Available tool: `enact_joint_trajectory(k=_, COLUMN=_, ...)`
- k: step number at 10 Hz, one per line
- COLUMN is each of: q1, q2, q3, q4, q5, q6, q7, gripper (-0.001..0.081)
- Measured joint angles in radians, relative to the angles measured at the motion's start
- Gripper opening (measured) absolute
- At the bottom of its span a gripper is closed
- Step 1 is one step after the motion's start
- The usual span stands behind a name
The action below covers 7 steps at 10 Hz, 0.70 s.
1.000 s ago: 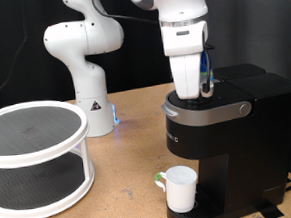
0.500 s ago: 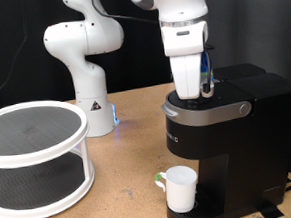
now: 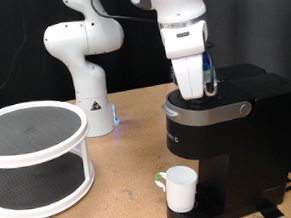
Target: Make a cup of coffee with the keurig machine
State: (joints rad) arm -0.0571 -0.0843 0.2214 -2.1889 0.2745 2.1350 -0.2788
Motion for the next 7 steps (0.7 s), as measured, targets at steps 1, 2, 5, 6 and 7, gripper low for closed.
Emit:
enact_joint_trajectory(k=1, q1=0.0, q2=-0.001, q3=0.001, q4=-0.001, q5=0.018, q6=-0.004, q7=-0.009, gripper=0.0004)
enact_joint_trajectory(k=2, q1=0.001, q2=-0.003, q3=0.002, q4=-0.002, q5=0.032, q6=-0.007, q7=-0.011, gripper=0.0004)
enact_joint_trajectory(k=5, q1=0.001, q2=-0.025, q3=0.001, q4=0.0, q5=0.089, q6=-0.019, q7=-0.026, gripper=0.0004)
enact_joint_trajectory(k=6, q1=0.0, q2=-0.043, q3=-0.002, q4=0.003, q5=0.1, q6=-0.036, q7=-0.029, gripper=0.0004)
enact_joint_trajectory(k=7, q1=-0.001, q2=-0.061, q3=-0.005, q4=0.007, q5=0.101, q6=-0.062, q7=-0.029, gripper=0.0004)
